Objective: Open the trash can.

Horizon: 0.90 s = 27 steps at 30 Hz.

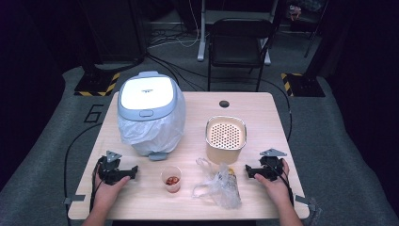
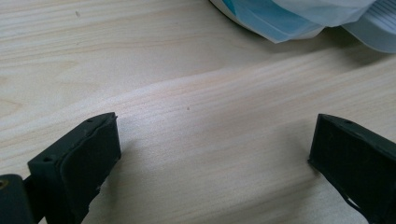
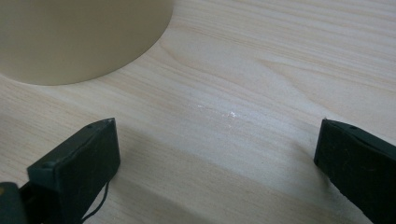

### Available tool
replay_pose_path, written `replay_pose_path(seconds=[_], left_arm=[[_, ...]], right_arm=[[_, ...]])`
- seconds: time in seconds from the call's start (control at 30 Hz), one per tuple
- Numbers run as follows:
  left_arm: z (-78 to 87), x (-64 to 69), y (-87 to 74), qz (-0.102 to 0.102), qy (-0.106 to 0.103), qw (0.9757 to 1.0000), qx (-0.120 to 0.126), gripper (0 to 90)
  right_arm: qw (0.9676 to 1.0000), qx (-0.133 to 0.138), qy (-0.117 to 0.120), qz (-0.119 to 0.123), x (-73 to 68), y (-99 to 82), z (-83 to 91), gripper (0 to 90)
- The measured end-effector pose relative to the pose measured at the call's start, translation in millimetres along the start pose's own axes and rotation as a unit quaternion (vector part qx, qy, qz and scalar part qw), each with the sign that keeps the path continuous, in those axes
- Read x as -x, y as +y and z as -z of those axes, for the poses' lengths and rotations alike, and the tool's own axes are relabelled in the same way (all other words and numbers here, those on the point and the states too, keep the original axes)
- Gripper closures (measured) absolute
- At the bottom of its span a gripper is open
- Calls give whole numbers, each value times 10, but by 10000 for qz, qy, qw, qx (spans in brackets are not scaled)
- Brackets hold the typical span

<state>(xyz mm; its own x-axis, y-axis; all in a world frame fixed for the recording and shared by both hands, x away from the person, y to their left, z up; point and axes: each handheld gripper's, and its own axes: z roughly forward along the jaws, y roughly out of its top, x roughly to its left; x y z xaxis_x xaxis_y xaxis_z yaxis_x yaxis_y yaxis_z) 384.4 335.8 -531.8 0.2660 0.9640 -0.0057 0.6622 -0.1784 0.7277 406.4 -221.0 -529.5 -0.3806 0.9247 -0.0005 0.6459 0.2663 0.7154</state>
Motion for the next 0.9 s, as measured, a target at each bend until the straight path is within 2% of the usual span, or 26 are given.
replay_pose_path(seconds=[0.03,0.13,0.23,0.27,0.53,0.6,0.63,0.73,0.77,0.87,0.9], left_arm=[[-9,16,-3,105,23,9999,75,21],[0,48,-7,221,82,9997,59,34],[34,62,-18,203,152,9996,107,114],[25,84,-20,300,144,9992,223,147],[70,114,-14,108,69,9997,219,303],[90,120,2,-11,99,9999,82,307],[94,141,8,55,52,9999,146,314],[145,202,49,75,-116,9993,356,328],[174,236,76,52,-225,9990,370,334],[195,294,118,-18,-285,9986,445,345],[207,364,171,-82,-331,9984,440,345]], right_arm=[[10000,2,0,2,0,0,0,0],[10000,1,0,0,0,0,0,0],[10000,3,0,1,0,-1,0,0],[10000,4,0,1,0,-1,0,0],[10000,3,0,0,0,0,0,0],[10000,4,1,0,0,0,0,0],[10000,3,1,0,0,0,0,0],[10000,2,1,-1,0,0,0,0],[10000,5,2,1,0,-1,0,0],[10000,2,-3,-2,-1,0,0,0],[10000,2,-3,-2,-1,0,0,0]])
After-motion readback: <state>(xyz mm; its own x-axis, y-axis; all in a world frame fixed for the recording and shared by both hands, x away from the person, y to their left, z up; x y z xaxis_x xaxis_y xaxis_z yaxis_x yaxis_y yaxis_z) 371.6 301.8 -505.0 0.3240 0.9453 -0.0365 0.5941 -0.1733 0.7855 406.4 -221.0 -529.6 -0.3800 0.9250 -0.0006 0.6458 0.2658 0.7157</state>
